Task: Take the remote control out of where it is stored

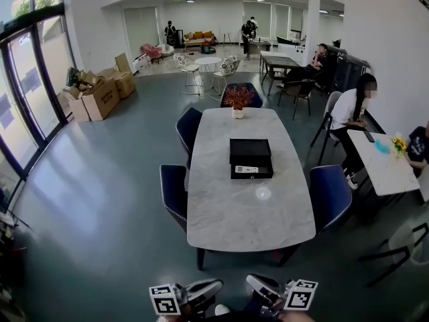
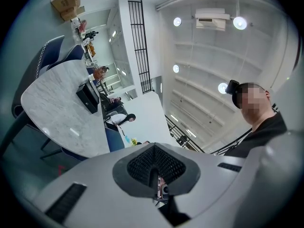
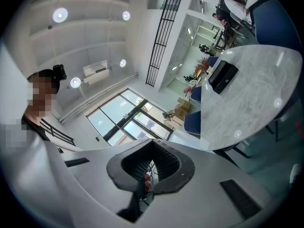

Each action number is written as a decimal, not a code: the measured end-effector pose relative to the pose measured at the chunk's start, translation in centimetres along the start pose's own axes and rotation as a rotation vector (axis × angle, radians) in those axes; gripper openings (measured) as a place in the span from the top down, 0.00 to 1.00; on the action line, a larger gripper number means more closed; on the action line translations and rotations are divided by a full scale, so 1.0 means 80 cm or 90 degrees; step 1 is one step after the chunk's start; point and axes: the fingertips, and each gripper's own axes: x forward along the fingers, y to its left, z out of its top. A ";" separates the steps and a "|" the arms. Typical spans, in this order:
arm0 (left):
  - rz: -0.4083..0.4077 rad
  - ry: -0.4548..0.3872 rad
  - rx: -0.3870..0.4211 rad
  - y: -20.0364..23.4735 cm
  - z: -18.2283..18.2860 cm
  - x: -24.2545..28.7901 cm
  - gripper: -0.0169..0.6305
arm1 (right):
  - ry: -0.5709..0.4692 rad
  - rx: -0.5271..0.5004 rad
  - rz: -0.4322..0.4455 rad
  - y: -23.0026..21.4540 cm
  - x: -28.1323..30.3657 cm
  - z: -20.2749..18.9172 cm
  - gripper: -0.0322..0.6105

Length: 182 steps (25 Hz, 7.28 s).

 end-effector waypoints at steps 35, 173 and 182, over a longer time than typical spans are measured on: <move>0.091 -0.094 0.016 0.111 0.129 0.115 0.96 | 0.064 0.048 0.037 -0.137 0.089 0.194 0.94; 0.374 -0.331 -0.040 0.205 0.128 0.128 0.96 | 1.057 -0.860 -0.146 -0.650 0.301 0.378 0.77; 0.358 -0.303 -0.038 0.208 0.129 0.128 0.96 | 0.934 -0.789 -0.202 -0.629 0.315 0.404 0.77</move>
